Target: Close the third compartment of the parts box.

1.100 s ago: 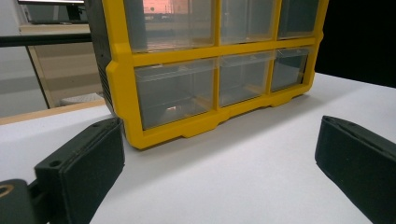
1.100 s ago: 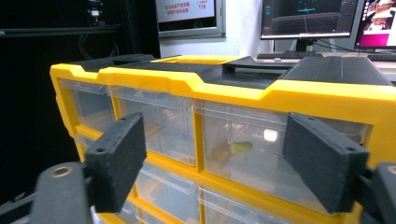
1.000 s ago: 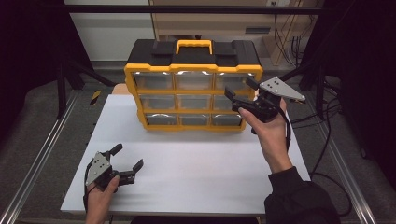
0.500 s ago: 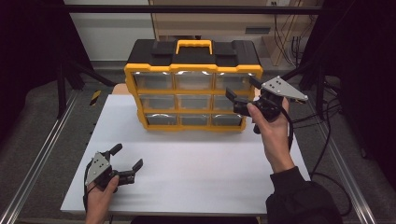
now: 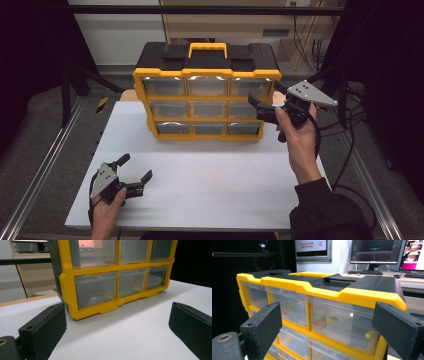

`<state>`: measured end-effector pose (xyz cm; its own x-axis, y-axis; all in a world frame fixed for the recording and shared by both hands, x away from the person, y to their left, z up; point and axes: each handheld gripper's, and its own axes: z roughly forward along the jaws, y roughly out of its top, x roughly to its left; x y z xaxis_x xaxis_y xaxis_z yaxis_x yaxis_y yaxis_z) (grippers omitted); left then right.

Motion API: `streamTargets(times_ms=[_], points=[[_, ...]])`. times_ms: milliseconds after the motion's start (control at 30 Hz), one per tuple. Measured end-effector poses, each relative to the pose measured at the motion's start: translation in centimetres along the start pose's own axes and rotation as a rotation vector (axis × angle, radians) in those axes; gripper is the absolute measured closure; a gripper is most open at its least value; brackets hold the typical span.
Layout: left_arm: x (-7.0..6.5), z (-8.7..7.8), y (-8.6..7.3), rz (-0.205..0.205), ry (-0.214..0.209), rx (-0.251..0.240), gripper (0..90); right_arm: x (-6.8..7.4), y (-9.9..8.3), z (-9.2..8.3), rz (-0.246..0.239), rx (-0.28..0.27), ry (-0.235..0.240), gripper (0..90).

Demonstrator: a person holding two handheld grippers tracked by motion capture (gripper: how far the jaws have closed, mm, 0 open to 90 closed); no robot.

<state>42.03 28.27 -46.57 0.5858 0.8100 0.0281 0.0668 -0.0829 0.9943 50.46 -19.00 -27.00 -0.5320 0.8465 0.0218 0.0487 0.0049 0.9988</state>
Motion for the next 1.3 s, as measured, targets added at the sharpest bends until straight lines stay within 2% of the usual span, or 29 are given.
streamTargets(times_ms=[333,867,1300], points=[[-0.1,0.0,0.0,0.002,-0.001,0.0,0.9,-0.9,0.0,-0.6,0.005,0.003,-0.023,8.7],[0.3,-0.3,0.0,-0.006,0.01,-0.008,0.9,-3.1,-0.6,-2.1,0.019,0.007,-0.07,8.3],[0.8,-0.5,0.0,-0.013,0.022,-0.012,0.9,-3.9,-0.9,-2.8,0.02,0.008,-0.085,7.7]])
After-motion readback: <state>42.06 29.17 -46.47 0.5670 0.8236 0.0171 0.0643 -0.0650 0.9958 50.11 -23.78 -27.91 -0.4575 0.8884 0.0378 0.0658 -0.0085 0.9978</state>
